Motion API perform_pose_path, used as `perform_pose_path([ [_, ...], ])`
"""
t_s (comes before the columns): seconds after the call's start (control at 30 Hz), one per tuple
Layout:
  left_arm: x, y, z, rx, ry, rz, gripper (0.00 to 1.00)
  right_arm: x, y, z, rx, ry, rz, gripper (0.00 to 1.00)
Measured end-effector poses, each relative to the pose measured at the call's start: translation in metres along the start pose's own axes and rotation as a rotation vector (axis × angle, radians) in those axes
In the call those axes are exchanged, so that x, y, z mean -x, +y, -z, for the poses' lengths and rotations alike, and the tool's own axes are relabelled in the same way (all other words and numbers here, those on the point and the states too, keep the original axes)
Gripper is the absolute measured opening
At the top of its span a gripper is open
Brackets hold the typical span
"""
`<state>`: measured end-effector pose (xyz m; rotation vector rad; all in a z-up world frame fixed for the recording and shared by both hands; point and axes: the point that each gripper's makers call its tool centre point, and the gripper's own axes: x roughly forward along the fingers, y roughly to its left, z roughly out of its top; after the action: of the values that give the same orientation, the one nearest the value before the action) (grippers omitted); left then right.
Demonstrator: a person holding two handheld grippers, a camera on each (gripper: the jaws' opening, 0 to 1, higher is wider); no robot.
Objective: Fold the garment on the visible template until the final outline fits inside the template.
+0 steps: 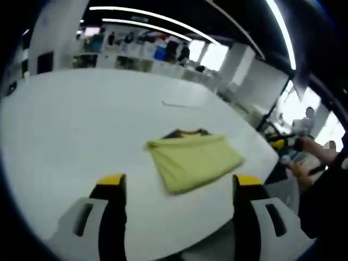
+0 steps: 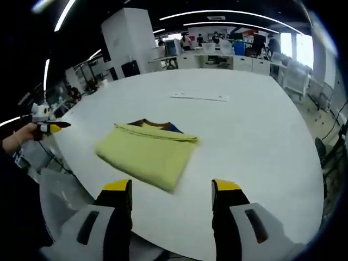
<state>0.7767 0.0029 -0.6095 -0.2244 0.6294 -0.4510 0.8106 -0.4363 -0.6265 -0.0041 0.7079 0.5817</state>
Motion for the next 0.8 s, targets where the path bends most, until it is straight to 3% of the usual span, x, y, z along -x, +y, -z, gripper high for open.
perform_pose_path([
  [0.23, 0.029, -0.014, -0.008, 0.024, -0.093, -0.023, 0.88, 0.028, 0.015, 0.009, -0.007, -0.047, -0.013, 0.73],
  [0.43, 0.036, -0.021, 0.000, 0.009, -0.082, -0.034, 0.97, 0.043, 0.026, 0.022, 0.009, -0.054, -0.027, 0.89],
  [0.53, 0.038, -0.024, 0.003, 0.001, -0.080, -0.031, 0.99, 0.048, 0.035, 0.021, -0.004, -0.093, -0.061, 0.99],
  [0.8, 0.043, -0.033, 0.010, -0.003, -0.067, 0.007, 0.99, 0.051, 0.044, 0.018, -0.009, -0.124, -0.086, 1.00],
])
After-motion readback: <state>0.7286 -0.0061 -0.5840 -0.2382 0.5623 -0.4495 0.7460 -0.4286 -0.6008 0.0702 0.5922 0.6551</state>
